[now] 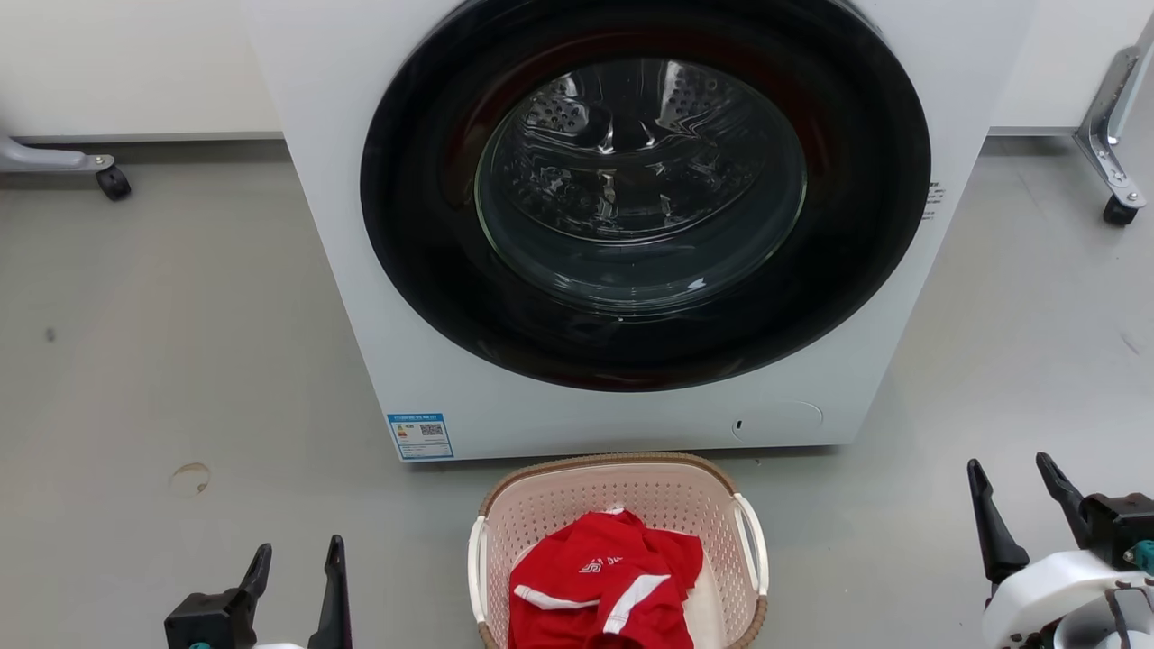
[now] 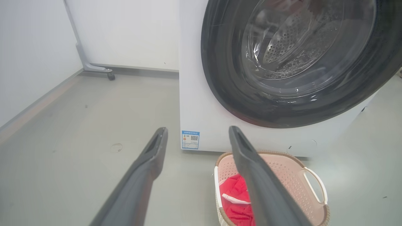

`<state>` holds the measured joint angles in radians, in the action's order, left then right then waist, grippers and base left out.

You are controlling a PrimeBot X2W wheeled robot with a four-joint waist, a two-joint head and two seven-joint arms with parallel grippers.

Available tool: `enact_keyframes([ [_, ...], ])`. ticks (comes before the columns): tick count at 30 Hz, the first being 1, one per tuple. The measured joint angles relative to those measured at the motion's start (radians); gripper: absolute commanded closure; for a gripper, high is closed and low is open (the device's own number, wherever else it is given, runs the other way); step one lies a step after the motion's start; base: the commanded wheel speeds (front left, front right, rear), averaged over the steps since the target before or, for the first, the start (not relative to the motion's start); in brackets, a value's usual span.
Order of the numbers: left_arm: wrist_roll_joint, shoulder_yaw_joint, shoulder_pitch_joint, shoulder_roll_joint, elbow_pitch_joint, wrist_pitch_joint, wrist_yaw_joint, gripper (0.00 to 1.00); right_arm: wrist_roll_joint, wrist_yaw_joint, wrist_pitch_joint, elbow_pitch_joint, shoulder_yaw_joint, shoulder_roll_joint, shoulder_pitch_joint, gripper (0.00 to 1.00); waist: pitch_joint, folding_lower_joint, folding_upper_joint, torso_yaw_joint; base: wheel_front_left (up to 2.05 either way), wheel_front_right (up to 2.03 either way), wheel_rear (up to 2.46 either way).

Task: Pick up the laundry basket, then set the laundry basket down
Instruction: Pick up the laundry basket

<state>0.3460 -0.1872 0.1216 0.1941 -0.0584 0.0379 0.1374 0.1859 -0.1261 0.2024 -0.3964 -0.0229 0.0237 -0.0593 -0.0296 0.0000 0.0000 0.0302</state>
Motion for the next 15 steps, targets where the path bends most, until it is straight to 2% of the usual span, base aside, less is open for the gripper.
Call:
enact_keyframes([
  [10, 0.026, -0.015, -0.008, -0.003, -0.030, -0.030, -0.003, 0.00, 0.046, 0.000, -0.010, -0.046, -0.038, 0.002, -0.045, 0.00, 0.084, 0.0000, 0.0000, 0.006, 0.00, 0.00, 0.00],
  [15, 0.042, -0.022, -0.085, -0.011, -0.081, -0.021, -0.028, 0.00, 0.080, 0.000, -0.022, -0.084, -0.060, 0.004, -0.106, 0.00, 0.173, 0.0000, 0.0000, 0.013, 0.00, 0.00, 0.00],
])
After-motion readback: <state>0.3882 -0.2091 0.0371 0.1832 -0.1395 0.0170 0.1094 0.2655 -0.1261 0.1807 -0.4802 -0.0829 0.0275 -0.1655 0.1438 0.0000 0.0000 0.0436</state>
